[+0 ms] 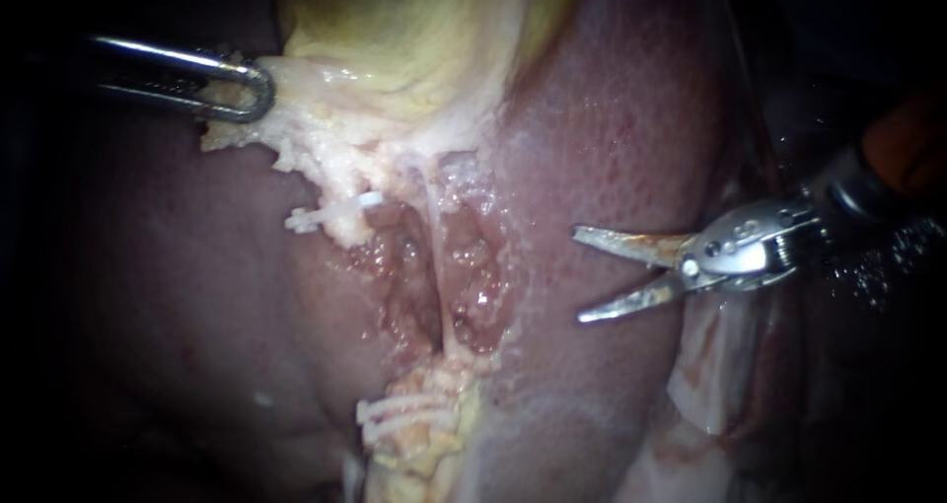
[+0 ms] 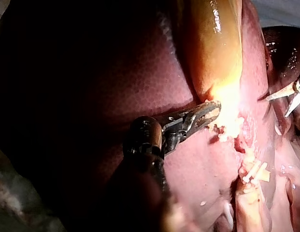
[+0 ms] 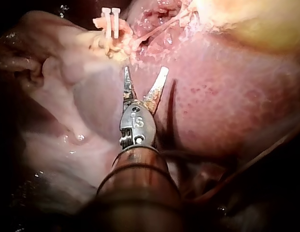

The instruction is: Go back from the cut left tube

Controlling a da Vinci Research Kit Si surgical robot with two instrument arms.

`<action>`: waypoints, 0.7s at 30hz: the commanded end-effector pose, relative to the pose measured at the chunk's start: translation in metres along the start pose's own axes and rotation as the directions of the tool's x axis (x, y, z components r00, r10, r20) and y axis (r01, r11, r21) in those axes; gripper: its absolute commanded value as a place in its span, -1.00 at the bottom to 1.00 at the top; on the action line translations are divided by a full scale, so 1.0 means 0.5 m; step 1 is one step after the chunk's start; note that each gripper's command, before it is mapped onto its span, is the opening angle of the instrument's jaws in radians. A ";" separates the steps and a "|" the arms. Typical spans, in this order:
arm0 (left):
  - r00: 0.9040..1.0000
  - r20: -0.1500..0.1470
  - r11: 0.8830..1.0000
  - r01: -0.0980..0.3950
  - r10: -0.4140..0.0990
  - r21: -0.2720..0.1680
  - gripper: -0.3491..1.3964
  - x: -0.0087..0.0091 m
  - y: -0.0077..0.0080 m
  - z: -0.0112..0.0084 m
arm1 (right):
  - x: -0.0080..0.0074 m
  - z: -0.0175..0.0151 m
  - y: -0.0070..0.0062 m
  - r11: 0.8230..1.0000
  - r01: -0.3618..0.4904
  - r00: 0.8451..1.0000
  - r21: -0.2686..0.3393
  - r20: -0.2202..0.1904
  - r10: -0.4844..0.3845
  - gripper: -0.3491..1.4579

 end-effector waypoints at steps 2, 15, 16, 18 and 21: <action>1.000 -0.001 1.000 -0.001 0.001 0.001 -1.00 -0.0003 -0.0002 0.0004 | 0.0001 -0.0007 0.0001 1.000 -0.004 1.000 -0.002 0.003 0.004 0.97; 1.000 0.016 1.000 -0.009 0.009 -0.003 -1.00 -0.0078 -0.0053 0.0121 | 0.0001 -0.0008 0.0000 1.000 0.001 1.000 -0.004 0.004 -0.001 0.97; 1.000 0.017 1.000 -0.010 0.010 -0.005 -1.00 -0.0080 -0.0054 0.0125 | 0.0001 -0.0008 0.0000 1.000 0.001 1.000 -0.004 0.004 -0.001 0.97; 1.000 0.017 1.000 -0.011 0.011 -0.005 -1.00 -0.0081 -0.0054 0.0126 | 0.0001 -0.0008 0.0000 1.000 0.001 1.000 -0.004 0.004 -0.001 0.97; 1.000 0.017 1.000 -0.010 0.010 -0.005 -1.00 -0.0080 -0.0054 0.0125 | 0.0001 -0.0008 0.0000 1.000 0.001 1.000 -0.004 0.004 -0.001 0.97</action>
